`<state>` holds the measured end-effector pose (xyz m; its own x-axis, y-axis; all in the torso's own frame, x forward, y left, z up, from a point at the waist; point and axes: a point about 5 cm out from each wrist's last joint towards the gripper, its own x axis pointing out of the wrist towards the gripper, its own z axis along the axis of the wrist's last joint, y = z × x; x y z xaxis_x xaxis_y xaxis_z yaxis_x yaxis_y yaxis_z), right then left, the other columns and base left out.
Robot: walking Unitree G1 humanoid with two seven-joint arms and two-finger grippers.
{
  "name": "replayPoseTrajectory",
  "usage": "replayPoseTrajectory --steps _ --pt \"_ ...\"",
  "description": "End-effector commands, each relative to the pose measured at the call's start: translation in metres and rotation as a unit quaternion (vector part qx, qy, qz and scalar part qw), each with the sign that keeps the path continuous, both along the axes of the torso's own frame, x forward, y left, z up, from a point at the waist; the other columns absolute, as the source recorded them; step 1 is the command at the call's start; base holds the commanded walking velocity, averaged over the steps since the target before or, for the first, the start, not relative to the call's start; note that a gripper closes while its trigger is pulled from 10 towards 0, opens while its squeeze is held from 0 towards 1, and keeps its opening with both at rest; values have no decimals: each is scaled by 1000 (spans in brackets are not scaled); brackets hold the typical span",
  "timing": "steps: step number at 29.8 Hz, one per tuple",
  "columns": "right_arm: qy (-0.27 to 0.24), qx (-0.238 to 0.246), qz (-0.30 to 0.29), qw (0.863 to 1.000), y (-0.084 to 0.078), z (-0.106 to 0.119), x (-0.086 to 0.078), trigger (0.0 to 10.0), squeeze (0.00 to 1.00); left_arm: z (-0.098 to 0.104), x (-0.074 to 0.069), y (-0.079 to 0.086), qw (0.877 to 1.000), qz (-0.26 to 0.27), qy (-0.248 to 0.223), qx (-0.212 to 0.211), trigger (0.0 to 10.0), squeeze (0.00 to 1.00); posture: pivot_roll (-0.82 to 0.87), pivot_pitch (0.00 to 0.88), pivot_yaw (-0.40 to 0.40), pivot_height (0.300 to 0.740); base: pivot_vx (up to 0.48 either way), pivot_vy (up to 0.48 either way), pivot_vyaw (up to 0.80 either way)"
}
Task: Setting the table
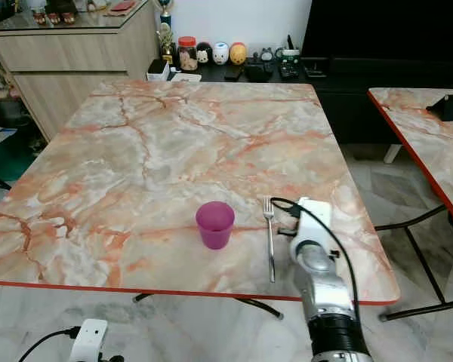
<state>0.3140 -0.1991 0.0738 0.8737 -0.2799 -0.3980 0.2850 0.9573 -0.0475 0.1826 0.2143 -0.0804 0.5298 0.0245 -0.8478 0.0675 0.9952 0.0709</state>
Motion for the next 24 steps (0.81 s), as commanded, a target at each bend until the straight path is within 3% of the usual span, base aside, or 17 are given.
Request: replayPoseTrajectory --steps 1,5,12,19,24 --pt "-35 -19 -4 999 -1 11 1 10000 0 -1 -3 1 1000 -8 8 7 10000 0 10 0 -5 740 0 0 0" --pt "-66 -35 -14 997 -4 20 -2 10000 0 -1 -3 1 1000 -8 8 7 10000 0 10 0 -5 740 0 0 0" --pt "-193 -76 51 977 2 53 -15 10000 0 -1 -3 3 999 -16 7 27 10000 0 -5 0 -5 740 0 0 0" --pt "-248 -108 84 959 2 71 -25 10000 0 -1 -3 4 999 -15 6 28 10000 0 -18 0 -2 740 0 0 0" --pt "-263 -95 89 956 13 74 -18 10000 0 0 -2 4 999 -22 5 32 10000 0 -12 0 -3 740 0 0 0"
